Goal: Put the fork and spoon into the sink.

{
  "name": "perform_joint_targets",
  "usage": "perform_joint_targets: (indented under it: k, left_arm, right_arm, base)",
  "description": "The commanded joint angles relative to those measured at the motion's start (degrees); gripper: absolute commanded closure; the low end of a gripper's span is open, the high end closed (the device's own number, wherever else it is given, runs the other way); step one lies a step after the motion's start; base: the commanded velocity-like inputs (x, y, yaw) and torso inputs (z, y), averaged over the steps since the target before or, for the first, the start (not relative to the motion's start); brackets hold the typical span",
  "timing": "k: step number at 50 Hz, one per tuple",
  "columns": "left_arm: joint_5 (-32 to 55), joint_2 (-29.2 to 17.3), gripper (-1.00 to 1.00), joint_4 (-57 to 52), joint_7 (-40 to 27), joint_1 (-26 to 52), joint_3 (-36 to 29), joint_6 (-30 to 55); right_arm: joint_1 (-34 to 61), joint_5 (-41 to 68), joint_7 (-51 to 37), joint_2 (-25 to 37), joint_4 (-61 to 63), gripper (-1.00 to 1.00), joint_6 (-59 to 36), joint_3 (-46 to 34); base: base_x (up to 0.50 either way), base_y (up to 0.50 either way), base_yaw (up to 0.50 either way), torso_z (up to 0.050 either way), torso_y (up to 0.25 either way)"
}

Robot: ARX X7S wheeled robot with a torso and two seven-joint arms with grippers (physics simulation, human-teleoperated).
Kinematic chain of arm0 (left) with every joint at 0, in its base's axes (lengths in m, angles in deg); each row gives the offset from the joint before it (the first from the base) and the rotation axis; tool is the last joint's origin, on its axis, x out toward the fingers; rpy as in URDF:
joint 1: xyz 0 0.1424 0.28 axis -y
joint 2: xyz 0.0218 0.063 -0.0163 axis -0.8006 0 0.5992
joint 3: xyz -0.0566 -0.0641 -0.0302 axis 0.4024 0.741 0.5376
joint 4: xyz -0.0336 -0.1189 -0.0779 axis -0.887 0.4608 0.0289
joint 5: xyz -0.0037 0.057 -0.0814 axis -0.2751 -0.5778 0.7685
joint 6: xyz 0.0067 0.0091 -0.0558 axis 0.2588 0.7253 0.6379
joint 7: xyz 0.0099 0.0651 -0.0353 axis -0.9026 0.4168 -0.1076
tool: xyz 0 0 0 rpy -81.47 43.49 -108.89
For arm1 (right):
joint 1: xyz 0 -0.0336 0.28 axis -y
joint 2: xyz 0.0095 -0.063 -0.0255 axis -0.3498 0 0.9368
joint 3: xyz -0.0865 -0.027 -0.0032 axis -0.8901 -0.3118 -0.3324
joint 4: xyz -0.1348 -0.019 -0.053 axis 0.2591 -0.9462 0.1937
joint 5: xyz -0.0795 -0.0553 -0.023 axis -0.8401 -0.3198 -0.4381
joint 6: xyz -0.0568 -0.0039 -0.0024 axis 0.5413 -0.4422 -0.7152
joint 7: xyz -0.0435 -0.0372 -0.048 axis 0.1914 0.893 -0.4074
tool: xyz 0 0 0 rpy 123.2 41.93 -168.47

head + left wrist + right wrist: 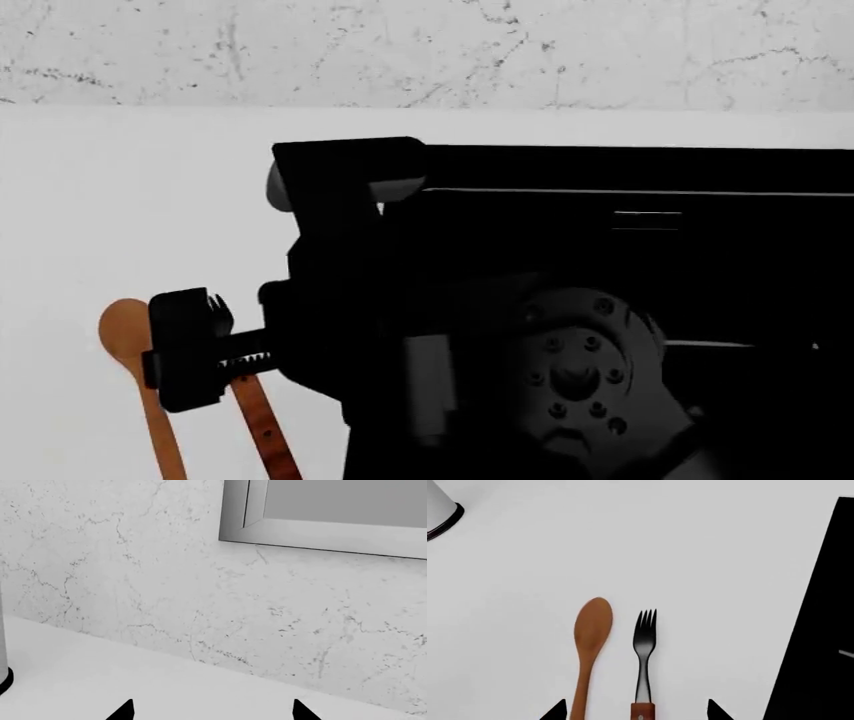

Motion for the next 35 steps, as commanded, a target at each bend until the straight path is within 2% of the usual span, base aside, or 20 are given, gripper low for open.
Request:
perform_joint_targets:
  k: [1,35]
  left_arm:
    - [-0.89,0.11,-1.0,0.59,0.98,-0.93,-0.06,-0.96]
    - [-2.48,0.21,-1.0,2.64,3.74,-3.99,1.02,-3.8]
  right_arm:
    - [0.4,-1.72,1.6,-1.27,-2.34,-1.0,0.09,-1.62]
    - [0.87,-5.88,3.73,-4.14,-6.06,-1.0,-0.27,-6.87]
  base:
    - [0.0,0.0,0.0,0.0,0.0]
    - [0.0,0.0,0.0,0.0,0.0]
